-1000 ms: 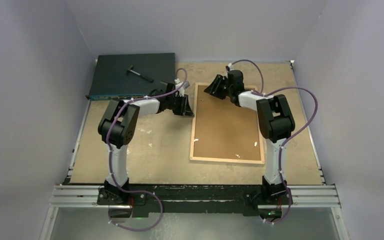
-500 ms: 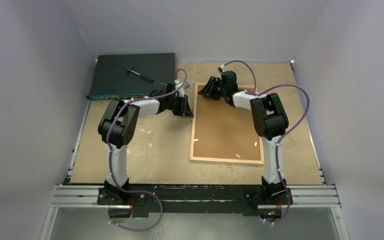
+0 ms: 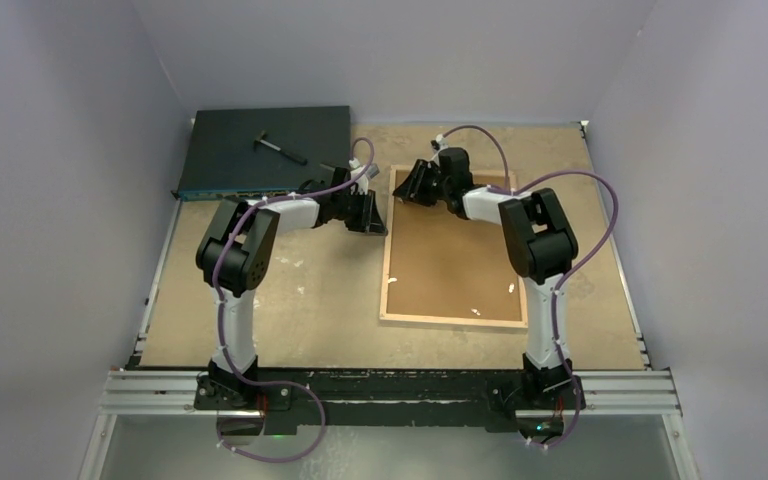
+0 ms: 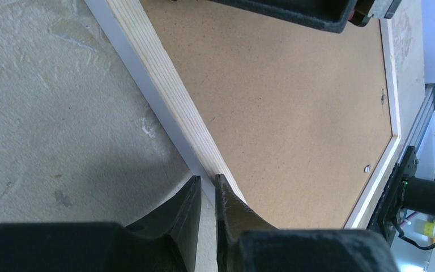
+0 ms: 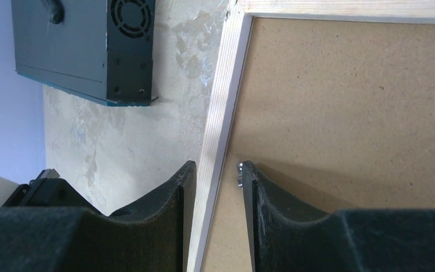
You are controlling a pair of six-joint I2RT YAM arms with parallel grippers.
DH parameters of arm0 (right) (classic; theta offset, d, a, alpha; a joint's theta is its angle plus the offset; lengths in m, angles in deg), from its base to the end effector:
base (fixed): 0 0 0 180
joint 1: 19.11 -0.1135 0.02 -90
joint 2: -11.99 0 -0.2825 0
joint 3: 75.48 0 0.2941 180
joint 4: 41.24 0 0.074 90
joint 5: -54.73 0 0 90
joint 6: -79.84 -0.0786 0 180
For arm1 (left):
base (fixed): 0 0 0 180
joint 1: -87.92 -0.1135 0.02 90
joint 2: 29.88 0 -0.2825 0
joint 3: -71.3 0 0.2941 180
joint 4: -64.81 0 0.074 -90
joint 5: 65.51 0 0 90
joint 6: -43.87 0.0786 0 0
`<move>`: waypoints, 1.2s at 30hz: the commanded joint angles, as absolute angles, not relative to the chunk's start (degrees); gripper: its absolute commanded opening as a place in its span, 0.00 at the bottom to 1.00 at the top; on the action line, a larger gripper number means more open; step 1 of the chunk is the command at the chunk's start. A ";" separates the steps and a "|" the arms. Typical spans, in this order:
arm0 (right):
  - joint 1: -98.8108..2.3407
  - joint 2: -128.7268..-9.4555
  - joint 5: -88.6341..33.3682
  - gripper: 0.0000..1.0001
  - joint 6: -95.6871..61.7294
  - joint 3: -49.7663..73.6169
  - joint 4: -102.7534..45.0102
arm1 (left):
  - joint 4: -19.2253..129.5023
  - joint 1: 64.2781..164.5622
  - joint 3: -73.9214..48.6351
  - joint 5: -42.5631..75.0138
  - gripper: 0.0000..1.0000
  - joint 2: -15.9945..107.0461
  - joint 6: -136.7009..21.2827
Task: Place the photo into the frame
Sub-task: Install the photo frame at the center of the board.
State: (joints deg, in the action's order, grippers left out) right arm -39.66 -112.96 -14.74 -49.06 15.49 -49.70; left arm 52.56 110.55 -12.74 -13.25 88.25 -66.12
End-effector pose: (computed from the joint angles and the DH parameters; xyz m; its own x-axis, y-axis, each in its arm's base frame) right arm 0.5137 0.2220 0.1171 -0.7065 0.3632 -0.6074 -0.2331 0.6909 0.6843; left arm 0.4345 -0.2332 0.0993 -0.8649 0.0677 -0.4974 0.4242 0.6283 -0.6521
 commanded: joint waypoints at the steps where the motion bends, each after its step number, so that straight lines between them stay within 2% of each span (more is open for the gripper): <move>1: -39.94 -110.15 -13.94 0.39 -47.49 13.14 -47.83 | 53.43 110.59 -12.64 -13.58 0.12 88.07 -65.98; 36: -41.69 -110.21 -15.01 0.38 -53.66 10.86 -52.79 | 53.65 110.52 -12.56 -14.10 0.12 87.89 -66.02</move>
